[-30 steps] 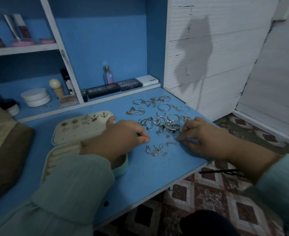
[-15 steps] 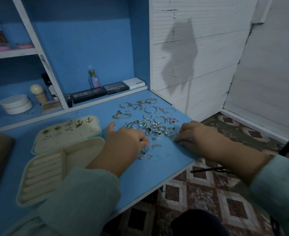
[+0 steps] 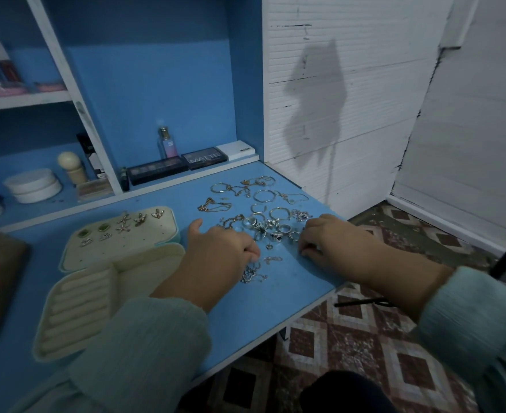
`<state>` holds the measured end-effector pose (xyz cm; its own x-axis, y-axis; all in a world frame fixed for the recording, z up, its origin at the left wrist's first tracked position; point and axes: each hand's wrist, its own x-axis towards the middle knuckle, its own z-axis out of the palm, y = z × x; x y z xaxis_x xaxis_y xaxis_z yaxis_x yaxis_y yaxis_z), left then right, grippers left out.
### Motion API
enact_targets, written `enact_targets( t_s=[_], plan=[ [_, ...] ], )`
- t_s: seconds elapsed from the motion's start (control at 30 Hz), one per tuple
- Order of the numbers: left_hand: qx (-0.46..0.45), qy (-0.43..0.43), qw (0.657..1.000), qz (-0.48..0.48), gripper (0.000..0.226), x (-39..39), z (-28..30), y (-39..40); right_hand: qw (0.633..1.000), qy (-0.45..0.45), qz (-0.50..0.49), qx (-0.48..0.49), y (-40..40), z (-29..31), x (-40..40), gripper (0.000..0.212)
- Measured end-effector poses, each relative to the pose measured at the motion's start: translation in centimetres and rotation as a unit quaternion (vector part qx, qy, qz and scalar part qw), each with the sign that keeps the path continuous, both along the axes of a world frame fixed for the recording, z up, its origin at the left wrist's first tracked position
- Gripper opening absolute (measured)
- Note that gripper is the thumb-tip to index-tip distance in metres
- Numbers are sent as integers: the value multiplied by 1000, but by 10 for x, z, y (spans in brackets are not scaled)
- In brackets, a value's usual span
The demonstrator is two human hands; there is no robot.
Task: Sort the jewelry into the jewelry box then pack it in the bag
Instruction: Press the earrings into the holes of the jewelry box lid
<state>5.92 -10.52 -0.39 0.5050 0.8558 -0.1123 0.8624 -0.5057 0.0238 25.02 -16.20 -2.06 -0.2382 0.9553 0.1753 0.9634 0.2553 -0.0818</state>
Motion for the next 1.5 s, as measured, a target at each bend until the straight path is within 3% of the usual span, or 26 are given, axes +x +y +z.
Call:
enact_targets(
  t_s=[0.2,0.37,0.67,0.93,1.13,1.5],
  plan=[
    [-21,-76,997,11,26,-9,6,0,997,75,-8,12,3,15,-6,15],
    [-19,-156,987,39,23,-31,5,6,992,112,-41,-42,13,35,-4,16],
    [18,-140,988,61,16,-73,21,15,980,96,10,-173,48,55,-33,6],
    [23,-185,978,93,12,-112,26,28,971,136,50,-191,85,66,-66,9],
    [8,-271,947,175,20,-136,24,36,939,282,52,-190,117,59,-112,15],
    [-12,-369,889,271,12,-178,24,36,908,357,32,-216,158,36,-172,26]
  ],
)
